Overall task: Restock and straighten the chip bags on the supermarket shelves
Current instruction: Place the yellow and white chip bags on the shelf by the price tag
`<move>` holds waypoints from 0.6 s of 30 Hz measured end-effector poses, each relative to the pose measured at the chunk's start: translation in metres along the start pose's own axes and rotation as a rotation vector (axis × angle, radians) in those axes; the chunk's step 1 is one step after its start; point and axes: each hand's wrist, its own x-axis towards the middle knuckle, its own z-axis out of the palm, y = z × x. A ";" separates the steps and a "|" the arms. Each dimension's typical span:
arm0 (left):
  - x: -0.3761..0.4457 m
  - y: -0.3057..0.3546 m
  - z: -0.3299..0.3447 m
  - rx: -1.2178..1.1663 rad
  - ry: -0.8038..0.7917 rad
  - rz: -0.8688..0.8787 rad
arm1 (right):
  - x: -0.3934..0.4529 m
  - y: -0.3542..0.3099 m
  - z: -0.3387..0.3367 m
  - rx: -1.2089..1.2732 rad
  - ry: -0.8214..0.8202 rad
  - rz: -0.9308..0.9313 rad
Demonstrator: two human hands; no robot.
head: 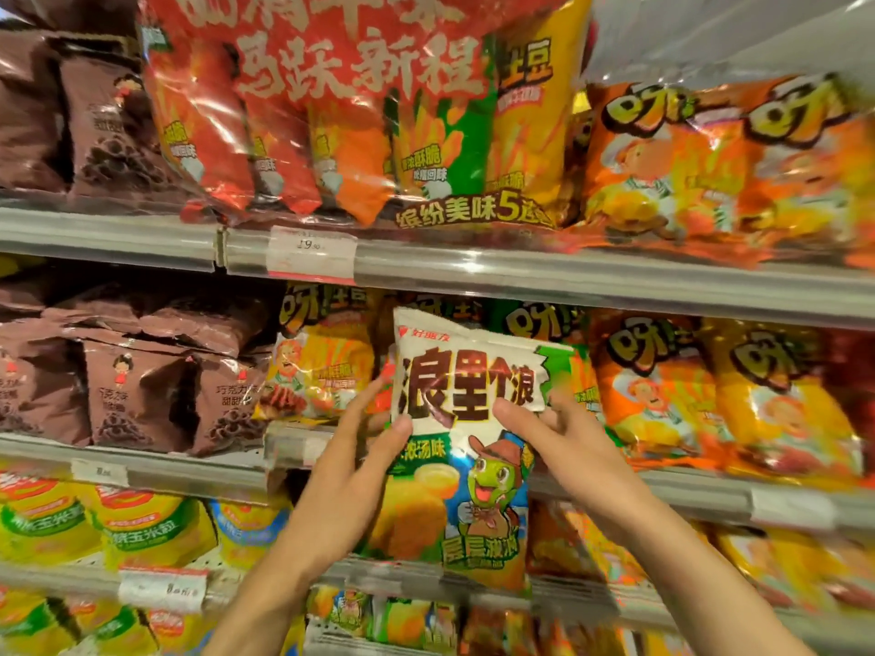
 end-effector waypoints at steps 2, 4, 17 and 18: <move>-0.005 0.009 0.025 -0.043 -0.059 0.002 | -0.012 0.006 -0.022 0.032 0.023 -0.032; -0.011 0.017 0.054 -0.059 -0.084 0.006 | -0.024 0.011 -0.047 0.092 0.029 -0.010; -0.065 0.069 0.322 -0.123 -0.210 0.037 | -0.139 0.082 -0.299 0.040 0.211 0.080; -0.069 0.073 0.345 -0.121 -0.227 0.038 | -0.147 0.090 -0.320 0.027 0.228 0.074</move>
